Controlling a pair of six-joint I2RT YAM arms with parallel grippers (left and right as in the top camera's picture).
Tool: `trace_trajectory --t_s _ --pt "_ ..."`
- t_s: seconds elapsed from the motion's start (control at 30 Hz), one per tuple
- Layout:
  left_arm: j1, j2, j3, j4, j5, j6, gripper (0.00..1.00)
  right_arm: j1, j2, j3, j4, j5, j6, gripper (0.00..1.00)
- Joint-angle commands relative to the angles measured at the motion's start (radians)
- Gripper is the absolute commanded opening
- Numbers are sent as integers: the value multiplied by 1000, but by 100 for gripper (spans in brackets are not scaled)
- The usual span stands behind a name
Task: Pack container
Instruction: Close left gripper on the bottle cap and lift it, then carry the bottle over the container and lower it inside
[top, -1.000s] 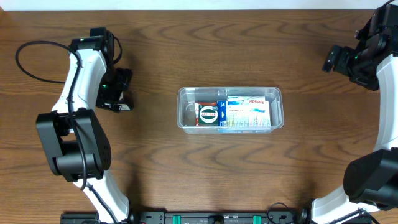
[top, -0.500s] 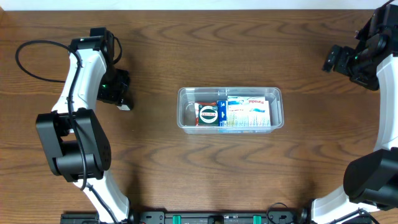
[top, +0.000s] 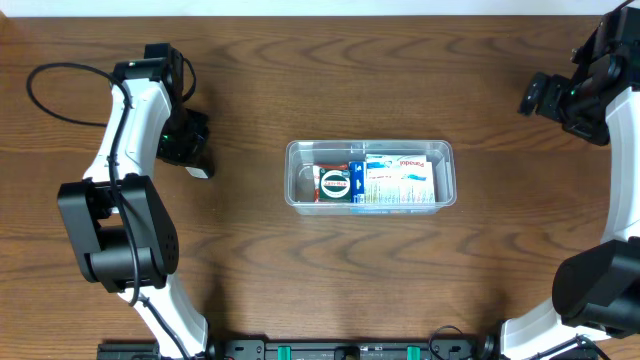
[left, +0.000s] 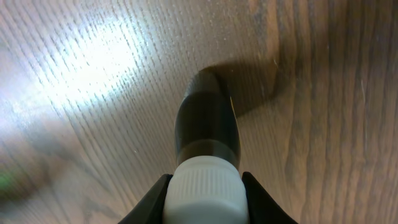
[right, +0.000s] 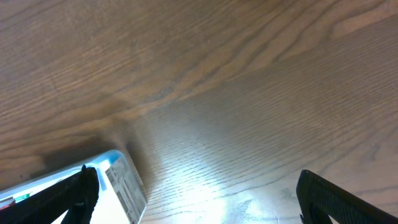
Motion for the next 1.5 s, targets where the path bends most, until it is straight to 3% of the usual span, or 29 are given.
trace_trajectory --t_s 0.0,0.6,1.07,1.47 --pt "4 6 -1 5 -11 79 22 -5 -11 13 -1 3 4 99" --pt "4 -7 9 -31 -12 780 19 -5 -11 13 -1 3 4 99" --pt "-74 -198 10 -55 -11 836 19 -5 -11 13 -1 3 4 99" --pt "-392 -417 10 -101 -8 830 19 -5 -11 13 -1 3 4 99"
